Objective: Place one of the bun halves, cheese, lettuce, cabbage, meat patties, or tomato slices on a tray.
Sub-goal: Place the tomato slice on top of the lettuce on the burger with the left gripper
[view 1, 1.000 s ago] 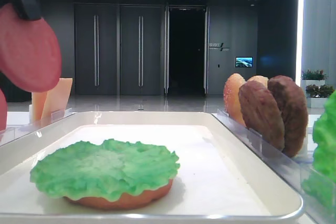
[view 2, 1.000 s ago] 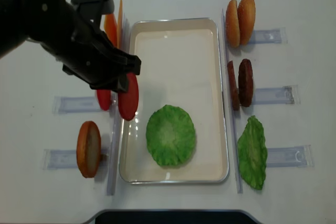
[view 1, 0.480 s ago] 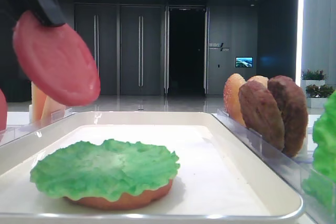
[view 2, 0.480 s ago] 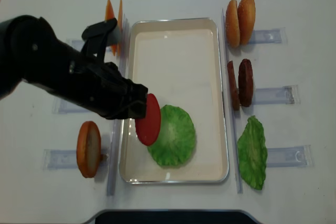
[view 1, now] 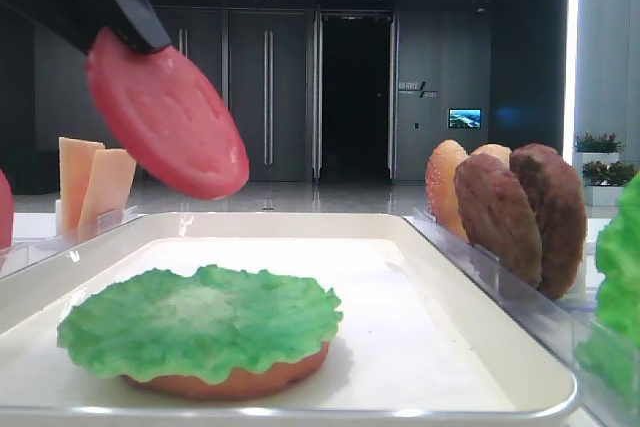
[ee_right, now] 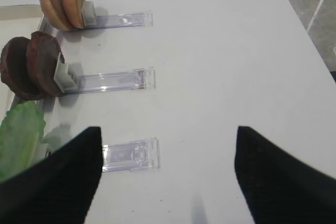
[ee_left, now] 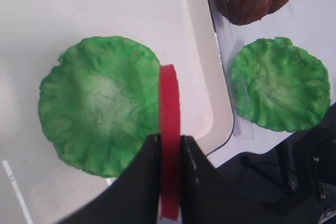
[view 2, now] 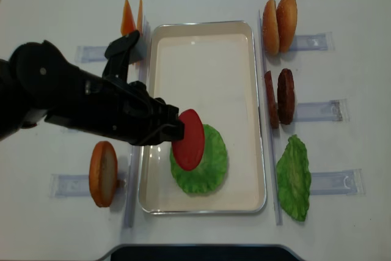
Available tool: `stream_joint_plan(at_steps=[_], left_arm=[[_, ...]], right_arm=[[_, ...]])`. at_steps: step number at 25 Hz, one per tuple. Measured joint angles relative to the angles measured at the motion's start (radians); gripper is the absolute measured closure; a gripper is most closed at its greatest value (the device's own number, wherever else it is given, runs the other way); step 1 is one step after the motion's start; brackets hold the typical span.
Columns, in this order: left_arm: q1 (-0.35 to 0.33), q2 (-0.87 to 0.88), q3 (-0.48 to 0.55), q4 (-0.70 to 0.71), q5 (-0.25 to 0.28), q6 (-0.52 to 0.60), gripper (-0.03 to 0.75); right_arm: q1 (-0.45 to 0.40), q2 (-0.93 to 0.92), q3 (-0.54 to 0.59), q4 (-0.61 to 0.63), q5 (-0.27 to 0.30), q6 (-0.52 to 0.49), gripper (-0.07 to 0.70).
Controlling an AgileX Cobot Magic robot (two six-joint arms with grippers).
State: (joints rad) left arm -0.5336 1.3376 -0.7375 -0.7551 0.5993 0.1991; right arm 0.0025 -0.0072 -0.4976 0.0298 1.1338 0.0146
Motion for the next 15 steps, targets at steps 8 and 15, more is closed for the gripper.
stream_joint_plan(at_steps=[8, 15], left_arm=[[0.000, 0.062, 0.005, -0.042, -0.014, 0.042, 0.654], [-0.004, 0.126, 0.005, -0.153, -0.020, 0.152, 0.654]], right_arm=[[0.000, 0.000, 0.000, 0.000, 0.000, 0.000, 0.104], [0.000, 0.000, 0.000, 0.000, 0.000, 0.000, 0.104]])
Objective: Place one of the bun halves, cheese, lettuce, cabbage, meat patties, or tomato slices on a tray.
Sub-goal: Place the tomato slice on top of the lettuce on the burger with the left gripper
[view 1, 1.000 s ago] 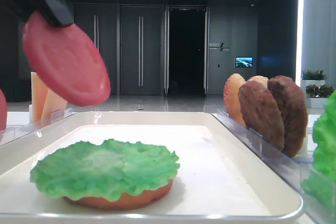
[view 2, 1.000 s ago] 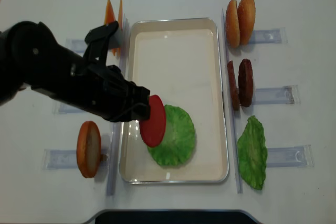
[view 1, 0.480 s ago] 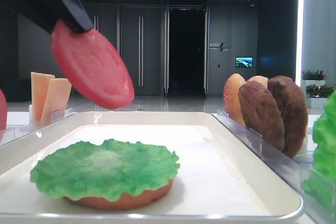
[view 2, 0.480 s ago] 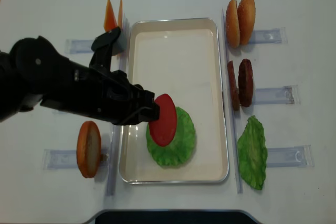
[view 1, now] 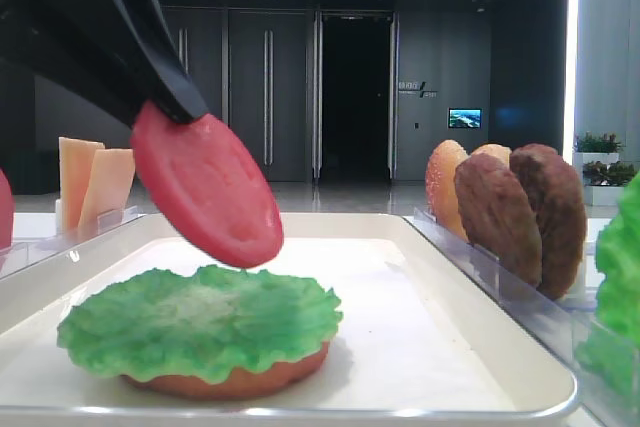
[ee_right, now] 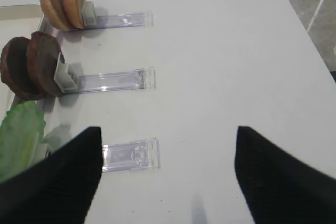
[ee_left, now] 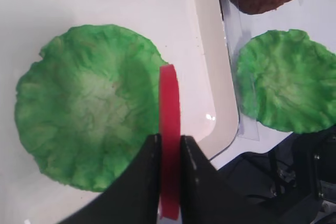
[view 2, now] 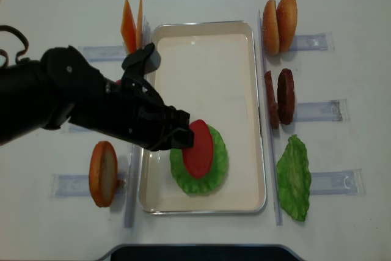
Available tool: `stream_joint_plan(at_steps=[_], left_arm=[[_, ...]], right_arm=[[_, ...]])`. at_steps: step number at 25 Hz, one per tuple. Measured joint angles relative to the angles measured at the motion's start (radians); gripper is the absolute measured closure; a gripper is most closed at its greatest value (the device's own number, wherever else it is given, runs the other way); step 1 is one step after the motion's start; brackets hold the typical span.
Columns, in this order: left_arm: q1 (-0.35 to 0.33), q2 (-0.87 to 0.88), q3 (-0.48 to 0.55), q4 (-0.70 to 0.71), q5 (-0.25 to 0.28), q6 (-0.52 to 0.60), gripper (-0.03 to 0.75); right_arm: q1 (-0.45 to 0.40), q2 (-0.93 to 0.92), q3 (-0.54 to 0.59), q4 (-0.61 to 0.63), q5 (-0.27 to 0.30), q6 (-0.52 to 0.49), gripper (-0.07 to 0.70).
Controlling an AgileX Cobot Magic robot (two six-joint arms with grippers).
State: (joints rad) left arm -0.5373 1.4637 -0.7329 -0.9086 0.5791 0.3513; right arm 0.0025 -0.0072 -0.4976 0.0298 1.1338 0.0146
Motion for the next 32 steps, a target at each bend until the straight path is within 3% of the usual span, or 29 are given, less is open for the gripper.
stream_joint_plan(at_steps=[6, 21, 32], left_arm=[[-0.042, 0.035, 0.000, -0.056, -0.032, 0.050, 0.654], [-0.044, 0.080, 0.000, -0.063, -0.073, 0.053, 0.654], [-0.044, 0.108, 0.000, -0.068, -0.074, 0.055, 0.654]], right_arm=[[0.000, 0.000, 0.000, 0.000, 0.000, 0.000, 0.104], [0.000, 0.000, 0.000, 0.000, 0.000, 0.000, 0.104], [0.000, 0.000, 0.000, 0.000, 0.000, 0.000, 0.104]])
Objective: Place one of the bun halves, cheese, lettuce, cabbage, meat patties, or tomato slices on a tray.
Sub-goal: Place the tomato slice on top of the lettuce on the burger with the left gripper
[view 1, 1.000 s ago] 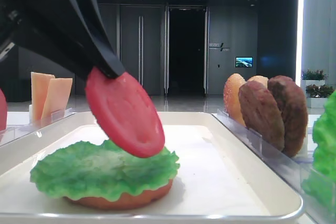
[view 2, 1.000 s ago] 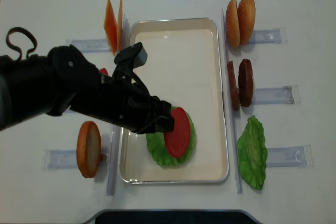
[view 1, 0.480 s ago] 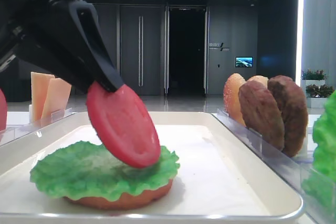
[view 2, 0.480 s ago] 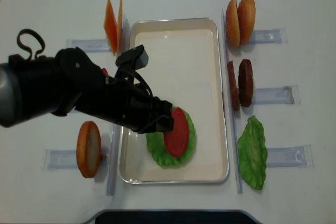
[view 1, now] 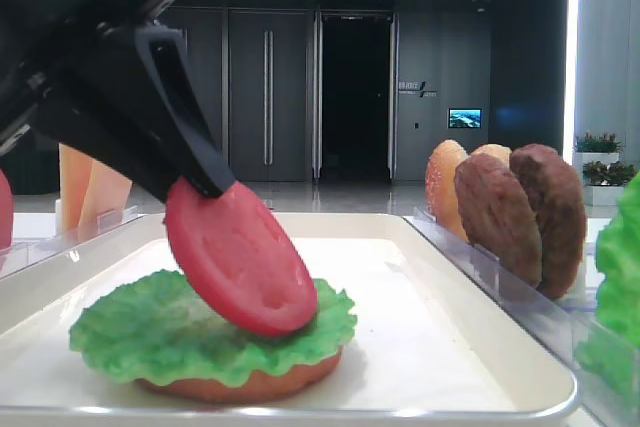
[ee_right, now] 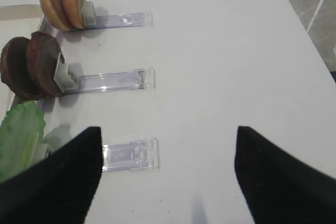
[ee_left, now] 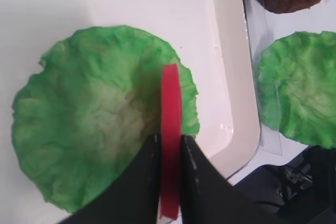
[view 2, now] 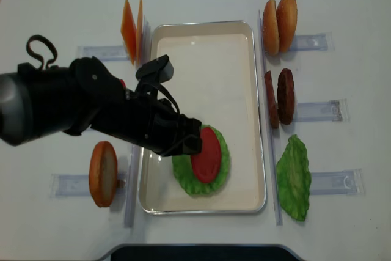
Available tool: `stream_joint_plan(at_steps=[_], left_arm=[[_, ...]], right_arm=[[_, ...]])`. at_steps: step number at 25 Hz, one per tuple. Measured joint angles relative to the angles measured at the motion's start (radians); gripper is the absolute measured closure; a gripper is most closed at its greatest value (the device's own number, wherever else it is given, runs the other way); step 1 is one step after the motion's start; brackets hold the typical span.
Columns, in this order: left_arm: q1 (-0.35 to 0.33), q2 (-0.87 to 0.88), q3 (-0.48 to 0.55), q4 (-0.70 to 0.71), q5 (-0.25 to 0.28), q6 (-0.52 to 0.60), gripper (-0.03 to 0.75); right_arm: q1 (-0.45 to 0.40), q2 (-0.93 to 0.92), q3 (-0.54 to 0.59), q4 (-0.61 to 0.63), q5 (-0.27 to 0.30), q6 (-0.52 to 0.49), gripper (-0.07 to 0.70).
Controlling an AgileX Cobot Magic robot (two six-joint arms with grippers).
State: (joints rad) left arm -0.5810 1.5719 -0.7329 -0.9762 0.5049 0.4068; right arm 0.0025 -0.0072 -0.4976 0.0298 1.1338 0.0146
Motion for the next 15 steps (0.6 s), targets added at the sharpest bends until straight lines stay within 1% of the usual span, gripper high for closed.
stream_joint_plan(at_steps=[8, 10, 12, 15], left_arm=[[0.000, 0.006, 0.000, 0.015, 0.000, -0.001, 0.654], [0.000, 0.006, 0.000, 0.033, 0.000, -0.004, 0.641], [0.000, 0.006, 0.000, 0.063, 0.001, -0.021, 0.599], [0.000, 0.006, 0.000, 0.128, 0.001, -0.069, 0.490]], right_arm=[[0.000, 0.000, 0.000, 0.000, 0.000, 0.000, 0.104], [0.000, 0.000, 0.000, 0.000, 0.000, 0.000, 0.104], [0.000, 0.000, 0.000, 0.000, 0.000, 0.000, 0.104], [0.000, 0.000, 0.000, 0.000, 0.000, 0.000, 0.104]])
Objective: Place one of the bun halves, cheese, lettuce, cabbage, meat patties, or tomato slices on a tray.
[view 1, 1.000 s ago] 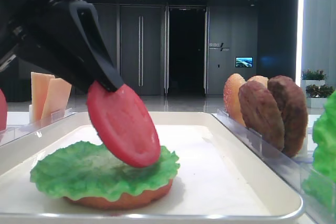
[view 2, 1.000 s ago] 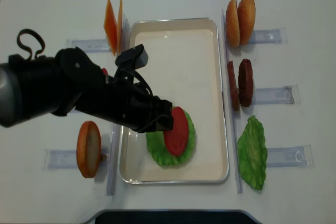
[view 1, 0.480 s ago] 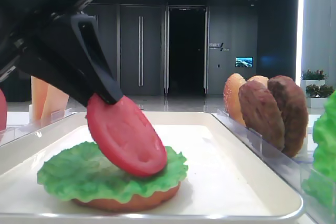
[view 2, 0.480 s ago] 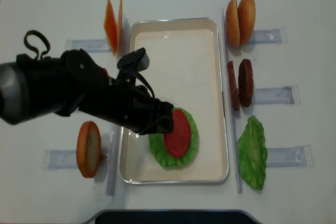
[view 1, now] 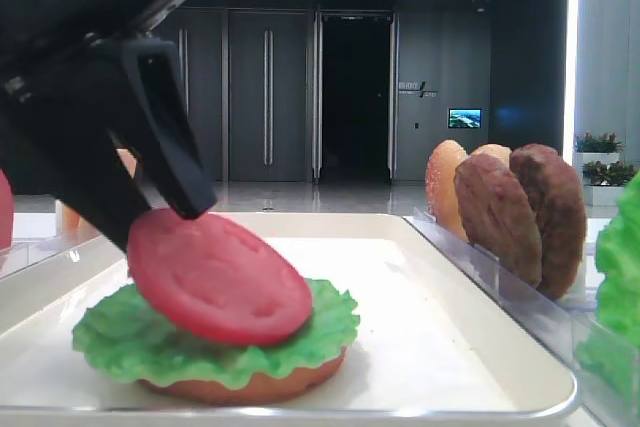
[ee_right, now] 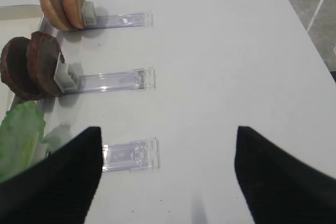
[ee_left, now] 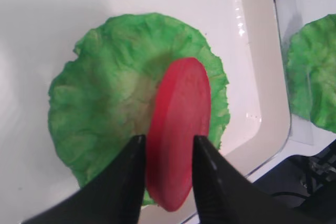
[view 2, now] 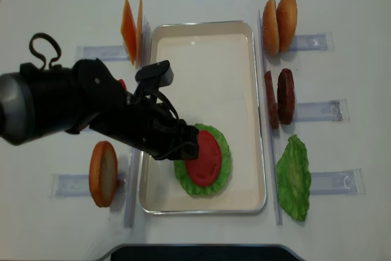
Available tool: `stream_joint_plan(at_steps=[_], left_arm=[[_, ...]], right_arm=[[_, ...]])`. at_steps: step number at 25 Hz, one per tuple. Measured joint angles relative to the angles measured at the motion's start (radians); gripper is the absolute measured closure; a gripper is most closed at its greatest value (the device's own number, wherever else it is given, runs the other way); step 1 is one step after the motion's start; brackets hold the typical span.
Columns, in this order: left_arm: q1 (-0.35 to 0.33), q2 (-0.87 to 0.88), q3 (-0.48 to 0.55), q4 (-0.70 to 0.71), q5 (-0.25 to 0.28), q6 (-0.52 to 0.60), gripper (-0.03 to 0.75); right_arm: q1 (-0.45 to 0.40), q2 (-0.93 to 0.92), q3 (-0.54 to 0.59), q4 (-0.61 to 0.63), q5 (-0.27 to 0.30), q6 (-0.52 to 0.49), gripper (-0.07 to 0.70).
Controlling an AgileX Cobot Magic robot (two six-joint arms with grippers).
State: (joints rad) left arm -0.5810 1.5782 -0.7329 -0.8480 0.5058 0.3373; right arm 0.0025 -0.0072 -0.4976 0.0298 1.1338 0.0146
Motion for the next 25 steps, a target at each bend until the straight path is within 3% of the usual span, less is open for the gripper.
stream_joint_plan(at_steps=[3, 6, 14, 19, 25], left_arm=[[0.000, 0.000, -0.001, 0.072, 0.000, -0.056, 0.381], [0.000, -0.004, -0.021, 0.202, 0.011, -0.161, 0.323], [0.000, -0.042, -0.173, 0.600, 0.168, -0.465, 0.307], [0.026, -0.045, -0.246, 0.703, 0.244, -0.521, 0.306], [0.153, -0.071, -0.272, 0.728, 0.291, -0.524, 0.306]], right_arm=[[0.000, 0.000, 0.000, 0.000, 0.000, 0.000, 0.104], [0.000, 0.000, 0.000, 0.000, 0.000, 0.000, 0.104], [0.000, 0.000, 0.000, 0.000, 0.000, 0.000, 0.104], [0.000, 0.000, 0.000, 0.000, 0.000, 0.000, 0.104], [0.000, 0.000, 0.000, 0.000, 0.000, 0.000, 0.104]])
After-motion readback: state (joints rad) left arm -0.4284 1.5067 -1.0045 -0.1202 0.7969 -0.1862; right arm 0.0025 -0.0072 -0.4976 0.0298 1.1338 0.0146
